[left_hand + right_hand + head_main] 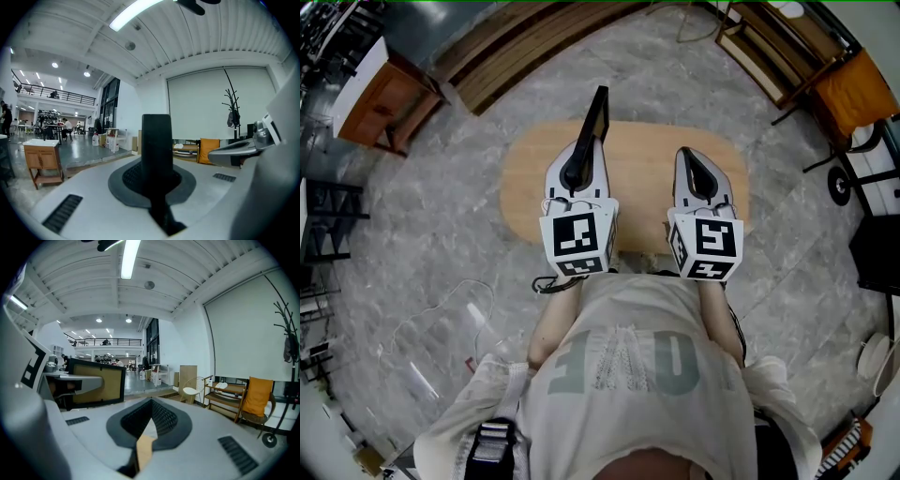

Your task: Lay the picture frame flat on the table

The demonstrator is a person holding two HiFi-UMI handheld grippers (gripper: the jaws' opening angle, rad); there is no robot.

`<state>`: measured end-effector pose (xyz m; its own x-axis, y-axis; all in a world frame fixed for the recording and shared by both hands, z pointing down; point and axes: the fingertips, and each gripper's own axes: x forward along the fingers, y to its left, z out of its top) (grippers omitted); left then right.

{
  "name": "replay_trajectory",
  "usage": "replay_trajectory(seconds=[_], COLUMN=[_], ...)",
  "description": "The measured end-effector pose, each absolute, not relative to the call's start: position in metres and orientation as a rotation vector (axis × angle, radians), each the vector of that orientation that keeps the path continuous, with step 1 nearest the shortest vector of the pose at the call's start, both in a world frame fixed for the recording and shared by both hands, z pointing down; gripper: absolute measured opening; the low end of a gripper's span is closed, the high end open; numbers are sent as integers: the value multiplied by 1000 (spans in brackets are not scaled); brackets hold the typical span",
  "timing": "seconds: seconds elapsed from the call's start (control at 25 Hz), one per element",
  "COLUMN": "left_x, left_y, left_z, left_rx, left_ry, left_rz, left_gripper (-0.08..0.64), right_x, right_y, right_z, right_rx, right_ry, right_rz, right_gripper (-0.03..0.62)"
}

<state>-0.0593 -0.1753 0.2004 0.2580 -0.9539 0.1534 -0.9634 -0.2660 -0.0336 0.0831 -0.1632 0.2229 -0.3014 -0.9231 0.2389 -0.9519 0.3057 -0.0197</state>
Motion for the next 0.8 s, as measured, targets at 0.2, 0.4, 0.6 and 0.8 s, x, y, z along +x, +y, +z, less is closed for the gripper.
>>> replay_trajectory(seconds=[0.2,0.4,0.6,0.8], left_x=[-55,-55,-56,-61], left_y=[-177,-193,-225,-246], left_z=[209,216,236,273], left_rx=[2429,2441,2431,2418], left_ry=[-1858,-1846,-1856,-1854], left_rz=[235,258,291,325], left_gripper=[20,20,20,20], right_x=[88,84,88,79], right_y=[-170,-186,-217,-243], right_z=[230,226,235,255], right_rx=[1730,1699,1698,1703], right_ry=[-2332,-2362,-2364,-2354], right_rz=[190,161,95,59], right_gripper=[6,6,6,6])
